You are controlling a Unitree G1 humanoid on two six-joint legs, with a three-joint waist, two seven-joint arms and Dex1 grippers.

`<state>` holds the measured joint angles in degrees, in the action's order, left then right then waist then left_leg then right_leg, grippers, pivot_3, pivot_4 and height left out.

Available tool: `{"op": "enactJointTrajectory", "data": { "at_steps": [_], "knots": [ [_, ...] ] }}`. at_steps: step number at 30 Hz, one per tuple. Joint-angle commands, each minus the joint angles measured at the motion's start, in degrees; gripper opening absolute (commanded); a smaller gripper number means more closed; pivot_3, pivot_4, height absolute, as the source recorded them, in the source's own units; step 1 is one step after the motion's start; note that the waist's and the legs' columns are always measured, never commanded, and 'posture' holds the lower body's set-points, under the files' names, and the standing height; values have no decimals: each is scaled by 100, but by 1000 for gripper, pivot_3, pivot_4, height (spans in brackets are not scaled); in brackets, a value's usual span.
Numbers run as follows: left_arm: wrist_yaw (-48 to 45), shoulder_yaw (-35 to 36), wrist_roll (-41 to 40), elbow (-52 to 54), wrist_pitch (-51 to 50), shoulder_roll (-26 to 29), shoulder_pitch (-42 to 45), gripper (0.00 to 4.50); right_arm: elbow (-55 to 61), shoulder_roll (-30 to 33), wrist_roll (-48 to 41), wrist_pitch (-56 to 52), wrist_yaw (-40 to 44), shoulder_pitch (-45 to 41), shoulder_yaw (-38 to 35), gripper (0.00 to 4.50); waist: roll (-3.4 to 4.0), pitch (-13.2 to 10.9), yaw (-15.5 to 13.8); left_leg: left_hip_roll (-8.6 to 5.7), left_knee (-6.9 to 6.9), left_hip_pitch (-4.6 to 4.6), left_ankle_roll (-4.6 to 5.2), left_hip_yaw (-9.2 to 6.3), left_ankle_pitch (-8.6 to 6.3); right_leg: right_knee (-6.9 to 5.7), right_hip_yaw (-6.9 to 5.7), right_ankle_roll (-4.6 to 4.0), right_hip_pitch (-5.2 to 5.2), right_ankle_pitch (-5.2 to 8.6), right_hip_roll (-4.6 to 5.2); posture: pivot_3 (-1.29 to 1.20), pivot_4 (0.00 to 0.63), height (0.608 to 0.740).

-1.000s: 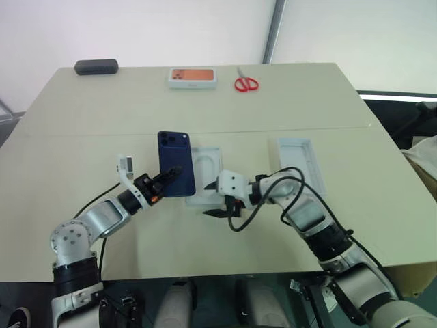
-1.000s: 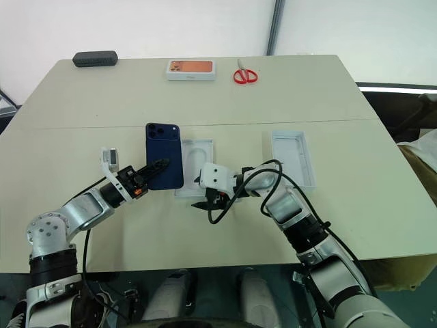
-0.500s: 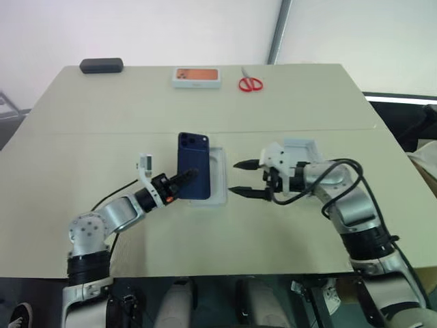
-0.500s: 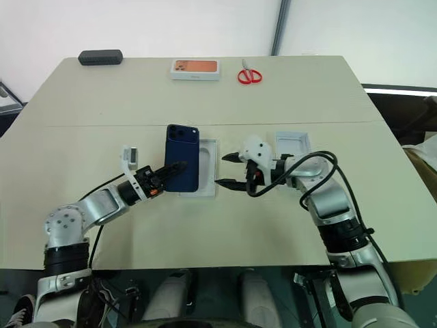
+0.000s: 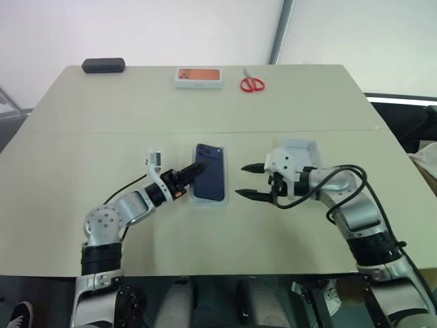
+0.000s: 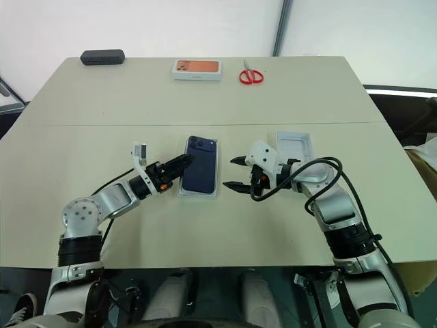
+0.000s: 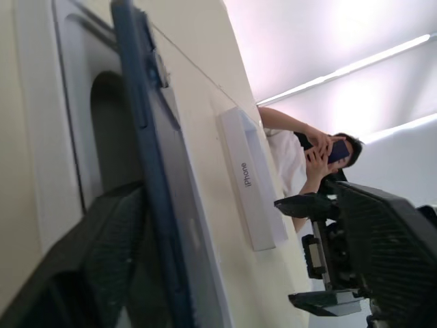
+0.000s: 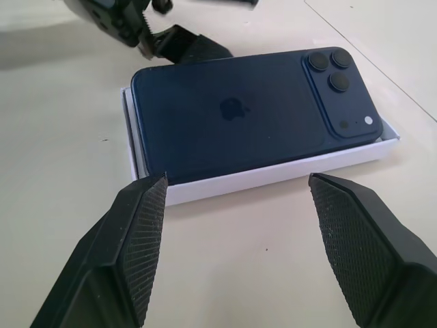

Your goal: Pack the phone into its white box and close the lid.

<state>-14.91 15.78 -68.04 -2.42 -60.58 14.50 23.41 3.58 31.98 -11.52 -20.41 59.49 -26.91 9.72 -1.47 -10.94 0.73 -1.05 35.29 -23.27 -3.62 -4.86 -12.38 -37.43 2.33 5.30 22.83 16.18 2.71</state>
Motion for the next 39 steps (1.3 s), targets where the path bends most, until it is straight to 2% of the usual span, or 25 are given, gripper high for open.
{"op": "enactJointTrajectory", "data": {
  "at_steps": [1, 10, 14, 19, 21, 23, 25, 28, 29, 36, 39],
  "knots": [
    [48, 17, 19, 101, -105, 48, 14, 4440, 39, -26, 5, 167, -35, -56, 12, 3475, 0, 0, 2, 0, 0, 0, 0, -1, 0, 0, 0, 0, 1, 0, 0, 0, 150, 740],
    [119, 119, -145, 652, -364, 283, -204, 4440, -81, -61, 12, 282, -51, -122, 114, 3475, 0, 0, 9, 1, -1, -1, 0, -2, 0, 0, 0, 1, 3, 0, 0, 0, 150, 740],
    [144, 332, -250, 758, -435, 538, -196, 4440, -142, -80, 29, 334, -53, -138, 152, 3475, 0, 0, 11, 2, -1, -1, 0, -3, 0, -1, 0, 0, 4, 0, -1, 0, 150, 740],
    [-97, 428, 30, 673, -182, 920, -155, 4440, -282, -122, 71, 417, -79, -205, 210, 3475, 0, 0, 9, 1, -2, -1, 0, -1, 0, 0, 0, 0, 5, 0, -1, 0, 150, 740],
    [-102, 420, 171, 616, -112, 1025, -149, 3926, -395, -193, 119, 473, -157, -265, 211, 3475, 0, 0, 9, 1, -2, -2, 0, -1, 0, 0, 0, 0, 5, 0, -1, 0, 150, 740],
    [-86, 292, 500, 570, 62, 1083, -148, 3126, -568, -261, 274, 610, -290, -350, 231, 2903, 1, -1, 12, 1, -2, -2, 0, 0, 0, 0, 0, 0, 5, 0, 0, 0, 150, 740],
    [-138, 57, 870, 583, 216, 1112, -181, 2093, -731, -304, 397, 734, -394, -424, 253, 2082, 1, -1, 9, 1, -2, -2, 0, 0, 0, 0, 0, 0, 5, 0, -1, 0, 150, 740],
    [-193, -43, 1053, 609, 313, 990, -208, 452, -887, -329, 508, 845, -486, -491, 261, 430, 1, -1, 1, 0, -2, -3, 0, 1, 0, 0, 0, 0, 5, 0, 0, 0, 150, 740],
    [-196, -149, 1227, 634, 373, 992, -214, 66, -1015, -314, 668, 960, -573, -528, 309, 41, 1, -1, 1, 0, -3, -5, 0, 0, 0, 0, 0, 0, 7, 0, 2, 0, 150, 740],
    [-590, -1205, 2677, 717, 1028, 1283, -376, 23, -1382, -446, 1419, 1493, -987, -519, 706, 13, 1, -1, 25, -1, -5, -5, 0, 3, 0, -2, 1, 0, 13, 0, 1, 0, 150, 740],
    [-623, -1324, 2829, 696, 1120, 1081, -377, 23, -1309, -588, 1483, 1458, -1061, -447, 793, 13, 2, 0, 14, 0, -6, -3, -2, 2, 1, -6, 1, 0, 13, -1, 0, 0, 150, 740]
  ]
}}
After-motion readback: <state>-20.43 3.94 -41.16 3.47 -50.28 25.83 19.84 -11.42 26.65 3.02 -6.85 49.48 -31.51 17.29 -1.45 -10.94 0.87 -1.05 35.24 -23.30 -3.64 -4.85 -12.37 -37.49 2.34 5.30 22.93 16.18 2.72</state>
